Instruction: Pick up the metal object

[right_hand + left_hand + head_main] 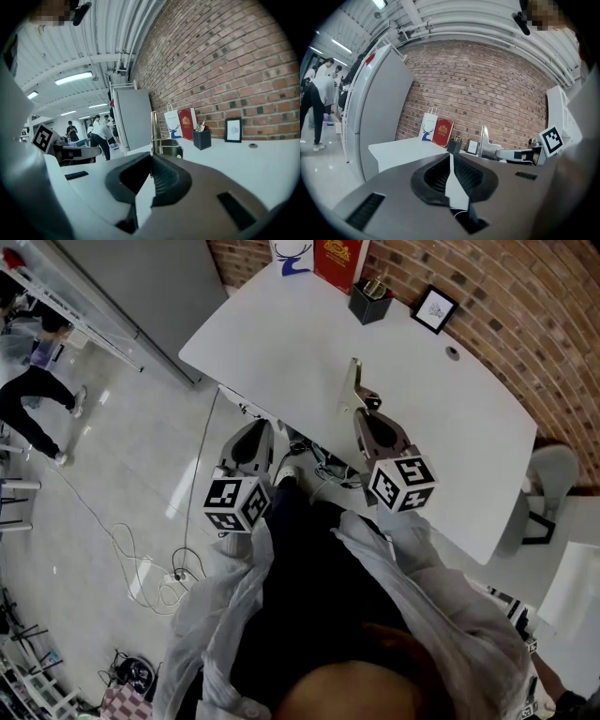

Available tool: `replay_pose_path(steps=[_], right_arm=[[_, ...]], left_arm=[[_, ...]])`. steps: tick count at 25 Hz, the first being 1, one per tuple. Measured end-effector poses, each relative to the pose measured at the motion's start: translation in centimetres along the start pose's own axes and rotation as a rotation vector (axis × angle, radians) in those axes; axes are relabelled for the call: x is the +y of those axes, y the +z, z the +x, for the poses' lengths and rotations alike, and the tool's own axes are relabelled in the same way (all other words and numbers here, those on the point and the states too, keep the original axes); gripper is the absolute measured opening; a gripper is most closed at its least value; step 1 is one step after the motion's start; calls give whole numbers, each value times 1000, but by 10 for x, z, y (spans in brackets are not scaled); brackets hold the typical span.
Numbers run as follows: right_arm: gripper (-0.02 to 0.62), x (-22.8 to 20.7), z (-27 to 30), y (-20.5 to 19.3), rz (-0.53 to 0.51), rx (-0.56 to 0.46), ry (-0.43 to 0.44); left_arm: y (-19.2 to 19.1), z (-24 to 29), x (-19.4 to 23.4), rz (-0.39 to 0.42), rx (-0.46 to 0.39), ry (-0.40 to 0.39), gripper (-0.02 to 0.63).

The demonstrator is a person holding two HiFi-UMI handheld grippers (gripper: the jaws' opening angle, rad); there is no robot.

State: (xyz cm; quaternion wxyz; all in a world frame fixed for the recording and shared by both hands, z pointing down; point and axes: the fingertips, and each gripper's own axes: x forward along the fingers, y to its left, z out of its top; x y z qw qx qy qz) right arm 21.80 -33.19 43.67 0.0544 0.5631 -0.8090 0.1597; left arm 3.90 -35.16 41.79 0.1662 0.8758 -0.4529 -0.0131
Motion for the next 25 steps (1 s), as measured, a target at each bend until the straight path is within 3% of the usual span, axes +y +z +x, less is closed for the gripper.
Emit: replay_pose_path(steps=[4, 25], right_arm=[[12, -3, -11, -7, -34, 8, 2], [12, 2, -19, -17, 5, 7, 25]], left_arm=[[-7, -3, -16, 14, -9, -18, 37], [-26, -4, -36, 46, 34, -35, 15]])
